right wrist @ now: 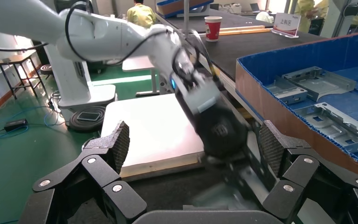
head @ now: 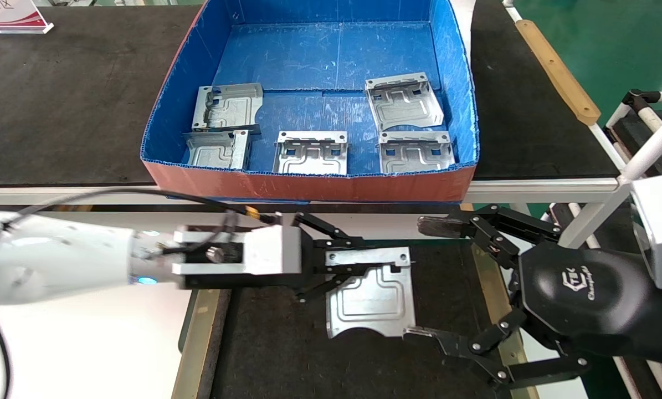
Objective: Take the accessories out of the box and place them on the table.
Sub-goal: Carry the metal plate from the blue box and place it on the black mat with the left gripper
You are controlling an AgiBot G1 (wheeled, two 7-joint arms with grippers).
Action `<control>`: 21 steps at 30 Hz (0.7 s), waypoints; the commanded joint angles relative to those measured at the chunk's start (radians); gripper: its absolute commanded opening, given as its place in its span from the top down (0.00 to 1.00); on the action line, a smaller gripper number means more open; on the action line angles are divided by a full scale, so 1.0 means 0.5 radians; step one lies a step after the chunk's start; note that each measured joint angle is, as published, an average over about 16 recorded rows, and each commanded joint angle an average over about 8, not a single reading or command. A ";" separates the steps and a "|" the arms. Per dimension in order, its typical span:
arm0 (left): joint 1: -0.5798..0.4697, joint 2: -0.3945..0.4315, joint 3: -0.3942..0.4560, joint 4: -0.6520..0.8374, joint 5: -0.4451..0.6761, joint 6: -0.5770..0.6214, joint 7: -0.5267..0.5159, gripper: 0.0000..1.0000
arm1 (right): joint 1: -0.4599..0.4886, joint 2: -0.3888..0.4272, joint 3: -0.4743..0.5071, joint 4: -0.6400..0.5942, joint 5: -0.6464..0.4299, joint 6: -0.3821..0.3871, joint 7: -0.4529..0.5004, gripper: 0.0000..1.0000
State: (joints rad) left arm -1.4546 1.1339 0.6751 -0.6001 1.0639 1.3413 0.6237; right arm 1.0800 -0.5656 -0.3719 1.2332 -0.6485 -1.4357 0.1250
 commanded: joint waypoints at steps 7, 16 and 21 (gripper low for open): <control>0.201 0.222 0.038 -0.015 0.096 -0.405 0.080 1.00 | 0.000 0.000 0.000 0.000 0.000 0.000 0.000 0.00; 0.241 0.457 0.135 0.132 0.115 -0.741 0.092 1.00 | 0.000 0.000 0.000 0.000 0.000 0.000 0.000 0.00; 0.262 0.480 0.286 0.071 0.001 -0.961 0.031 1.00 | 0.000 0.000 0.000 0.000 0.000 0.000 0.000 0.00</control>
State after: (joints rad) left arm -1.3281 1.3714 0.8266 -0.5694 1.0585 0.8637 0.6317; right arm 1.0800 -0.5656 -0.3720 1.2332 -0.6484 -1.4357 0.1250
